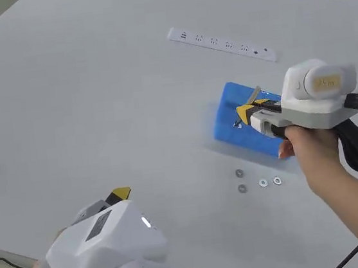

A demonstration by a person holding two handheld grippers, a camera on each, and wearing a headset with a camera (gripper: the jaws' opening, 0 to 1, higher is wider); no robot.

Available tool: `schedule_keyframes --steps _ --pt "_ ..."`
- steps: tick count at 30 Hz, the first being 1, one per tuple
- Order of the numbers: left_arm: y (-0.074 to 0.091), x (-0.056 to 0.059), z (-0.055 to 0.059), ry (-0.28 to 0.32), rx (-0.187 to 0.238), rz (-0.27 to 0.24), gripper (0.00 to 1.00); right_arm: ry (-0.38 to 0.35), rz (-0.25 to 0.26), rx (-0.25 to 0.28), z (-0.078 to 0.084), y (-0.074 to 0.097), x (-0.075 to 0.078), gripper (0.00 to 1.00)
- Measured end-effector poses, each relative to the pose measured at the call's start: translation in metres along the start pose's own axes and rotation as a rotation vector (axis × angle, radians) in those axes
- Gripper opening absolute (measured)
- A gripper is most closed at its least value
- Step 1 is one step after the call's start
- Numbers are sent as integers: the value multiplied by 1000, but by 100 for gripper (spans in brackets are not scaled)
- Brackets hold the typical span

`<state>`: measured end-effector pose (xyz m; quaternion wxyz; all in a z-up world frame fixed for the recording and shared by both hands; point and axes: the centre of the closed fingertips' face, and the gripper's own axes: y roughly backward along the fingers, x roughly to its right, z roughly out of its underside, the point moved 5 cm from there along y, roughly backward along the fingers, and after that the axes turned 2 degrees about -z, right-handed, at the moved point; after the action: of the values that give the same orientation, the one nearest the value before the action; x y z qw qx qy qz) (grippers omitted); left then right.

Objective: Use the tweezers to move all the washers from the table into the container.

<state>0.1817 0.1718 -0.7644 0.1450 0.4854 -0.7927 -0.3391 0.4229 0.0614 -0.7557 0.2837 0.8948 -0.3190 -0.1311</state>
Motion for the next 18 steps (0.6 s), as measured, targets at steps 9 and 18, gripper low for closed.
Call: schedule_keyframes --steps 9,18 --pt "0 -1 1 3 -7 -5 91 -36 -7 12 -3 -15 0 2" --pt "-1 -1 2 -2 -10 -8 90 -26 -18 0 5 -27 1 2"
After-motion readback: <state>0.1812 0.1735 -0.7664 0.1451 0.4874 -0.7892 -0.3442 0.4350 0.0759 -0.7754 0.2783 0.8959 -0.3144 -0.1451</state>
